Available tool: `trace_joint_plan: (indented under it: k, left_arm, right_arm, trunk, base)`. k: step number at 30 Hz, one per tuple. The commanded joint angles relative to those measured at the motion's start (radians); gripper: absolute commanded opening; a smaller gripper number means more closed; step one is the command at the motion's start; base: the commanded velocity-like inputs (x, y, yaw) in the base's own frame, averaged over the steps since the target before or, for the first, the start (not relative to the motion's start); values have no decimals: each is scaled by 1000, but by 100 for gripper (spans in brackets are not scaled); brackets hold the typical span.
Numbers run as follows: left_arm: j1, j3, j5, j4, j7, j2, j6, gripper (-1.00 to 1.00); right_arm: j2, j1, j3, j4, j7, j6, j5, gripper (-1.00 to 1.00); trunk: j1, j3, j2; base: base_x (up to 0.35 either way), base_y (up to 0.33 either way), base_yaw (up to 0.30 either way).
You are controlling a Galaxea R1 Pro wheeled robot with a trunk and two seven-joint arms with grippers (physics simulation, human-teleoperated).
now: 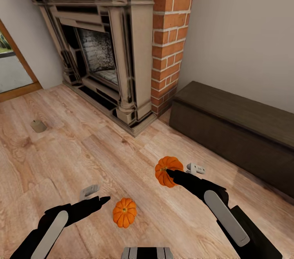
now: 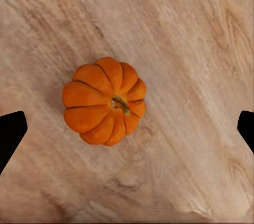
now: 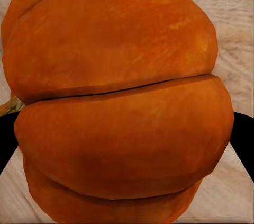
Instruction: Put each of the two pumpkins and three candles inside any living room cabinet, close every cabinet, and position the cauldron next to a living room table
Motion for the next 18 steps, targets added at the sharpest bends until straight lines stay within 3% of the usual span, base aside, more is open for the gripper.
trace_joint_plan:
  k: [1,3,5,6,11,18]
  left_arm:
    - [0,-1,5,-1,-1,3,5,100]
    - [-6,2,5,-1,-23,6,8,100]
    - [-13,34,6,-1,-70,12,20,100]
    - [-17,75,7,-1,-97,19,47,100]
    - [-50,209,6,-4,-140,39,150,100]
    - [-63,236,7,-1,-143,41,163,100]
  right_arm:
    - [-1,-1,2,-2,-11,-2,-10,-100]
    - [-1,-1,1,-2,-11,-2,-10,-100]
    - [-1,-1,1,-2,-11,-2,-10,-100]
    - [-1,-1,1,-2,-11,-2,-10,-100]
    - [-1,-1,0,-2,-11,-2,-10,-100]
    - [-1,-1,2,-1,-11,-2,-10,-100]
  trunk:
    - [0,-5,-1]
    - [1,-12,-1]
    - [2,-20,-2]
    - [2,-24,-2]
    - [5,-43,-3]
    - [8,-70,-5]
  base:
    - [0,0,0]
    - [0,0,0]
    - [0,0,0]
    - [0,0,0]
    - [0,0,0]
    - [0,0,0]
